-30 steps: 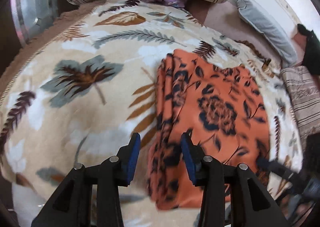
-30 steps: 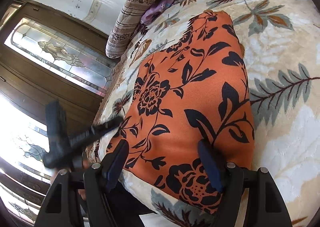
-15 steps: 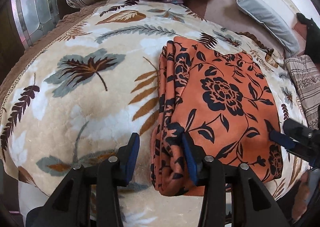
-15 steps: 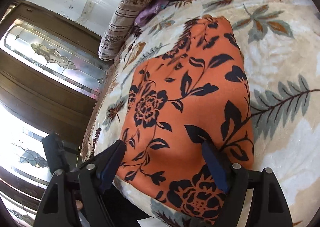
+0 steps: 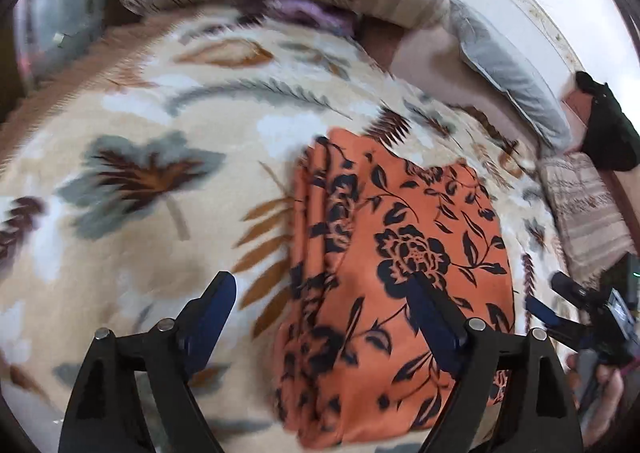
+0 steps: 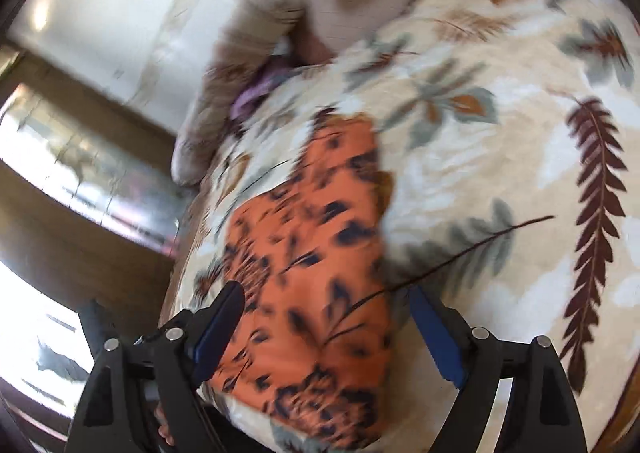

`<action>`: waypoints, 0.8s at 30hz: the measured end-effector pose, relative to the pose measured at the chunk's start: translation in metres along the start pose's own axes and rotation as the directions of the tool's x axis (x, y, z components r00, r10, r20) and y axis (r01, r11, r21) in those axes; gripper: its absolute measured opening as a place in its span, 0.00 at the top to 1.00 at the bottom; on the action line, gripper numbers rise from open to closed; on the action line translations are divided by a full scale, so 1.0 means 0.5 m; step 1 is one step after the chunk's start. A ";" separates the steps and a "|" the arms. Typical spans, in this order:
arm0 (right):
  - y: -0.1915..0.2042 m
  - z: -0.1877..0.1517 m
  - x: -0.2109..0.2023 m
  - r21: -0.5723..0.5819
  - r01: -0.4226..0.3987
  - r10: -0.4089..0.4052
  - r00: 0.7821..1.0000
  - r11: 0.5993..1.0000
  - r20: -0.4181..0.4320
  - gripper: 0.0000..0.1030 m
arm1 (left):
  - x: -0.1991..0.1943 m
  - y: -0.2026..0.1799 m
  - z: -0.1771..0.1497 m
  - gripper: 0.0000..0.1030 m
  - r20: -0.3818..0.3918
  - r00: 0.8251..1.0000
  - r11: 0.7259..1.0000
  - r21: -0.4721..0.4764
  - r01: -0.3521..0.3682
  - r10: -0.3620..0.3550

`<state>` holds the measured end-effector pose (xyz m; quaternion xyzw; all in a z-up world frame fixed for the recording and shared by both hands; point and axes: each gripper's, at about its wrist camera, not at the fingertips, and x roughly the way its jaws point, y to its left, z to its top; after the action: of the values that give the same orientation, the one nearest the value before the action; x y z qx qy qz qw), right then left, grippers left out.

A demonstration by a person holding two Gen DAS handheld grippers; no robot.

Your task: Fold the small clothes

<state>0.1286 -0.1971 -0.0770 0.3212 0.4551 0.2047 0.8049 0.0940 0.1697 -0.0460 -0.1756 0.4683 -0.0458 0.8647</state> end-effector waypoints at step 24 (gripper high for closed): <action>0.140 0.061 0.004 -0.396 0.045 -0.065 0.997 0.917 -0.039 0.63 | 0.035 -0.157 0.040 0.73 0.034 0.994 0.986 0.133 0.098 -0.104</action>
<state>0.1536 -0.1563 -0.0174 0.1344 0.4339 0.2777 0.8465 0.1267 0.0973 -0.0226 -0.1427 0.4372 -0.1166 0.8803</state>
